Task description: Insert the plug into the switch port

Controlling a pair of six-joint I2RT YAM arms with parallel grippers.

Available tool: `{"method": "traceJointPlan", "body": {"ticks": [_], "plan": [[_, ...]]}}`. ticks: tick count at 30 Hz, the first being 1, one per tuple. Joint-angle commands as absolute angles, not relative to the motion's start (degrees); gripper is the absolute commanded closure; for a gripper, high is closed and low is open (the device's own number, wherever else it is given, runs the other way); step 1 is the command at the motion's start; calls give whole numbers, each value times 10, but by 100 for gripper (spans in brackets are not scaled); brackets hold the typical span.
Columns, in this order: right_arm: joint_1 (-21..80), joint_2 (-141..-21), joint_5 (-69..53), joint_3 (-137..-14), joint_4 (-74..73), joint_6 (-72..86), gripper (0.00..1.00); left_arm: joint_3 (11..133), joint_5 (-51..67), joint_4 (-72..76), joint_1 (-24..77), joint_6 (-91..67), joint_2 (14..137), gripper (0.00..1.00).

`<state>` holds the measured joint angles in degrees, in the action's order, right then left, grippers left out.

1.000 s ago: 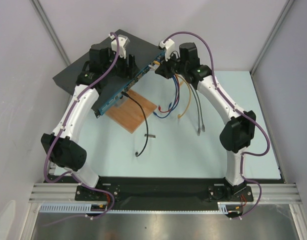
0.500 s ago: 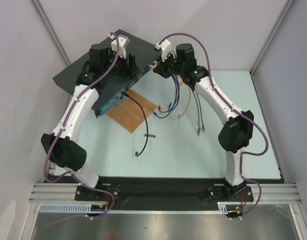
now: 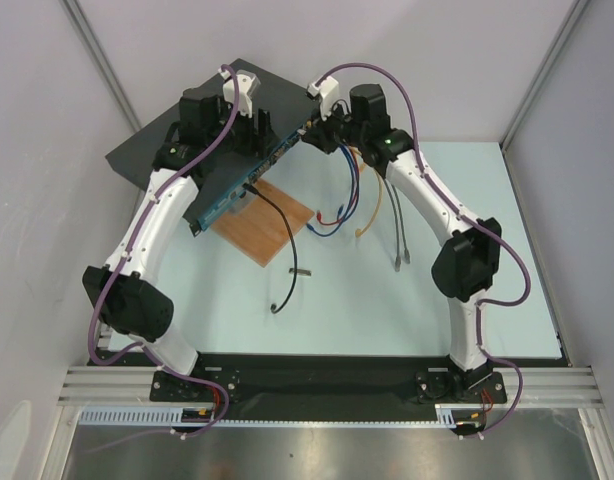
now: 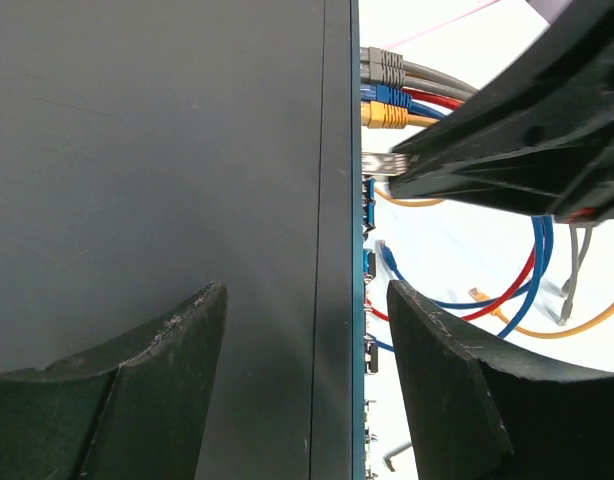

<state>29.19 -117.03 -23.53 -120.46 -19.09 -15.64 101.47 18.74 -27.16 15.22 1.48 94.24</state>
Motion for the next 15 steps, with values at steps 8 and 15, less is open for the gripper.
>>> {"method": "traceJointPlan", "body": {"ticks": [8,15], "plan": [[301,-1227,-335,-1290,-98,-169,100,1036,200,-259,150,6,941,29],[273,-1184,-352,-1248,-143,-186,61,1039,200,-261,149,5,944,29]]}}
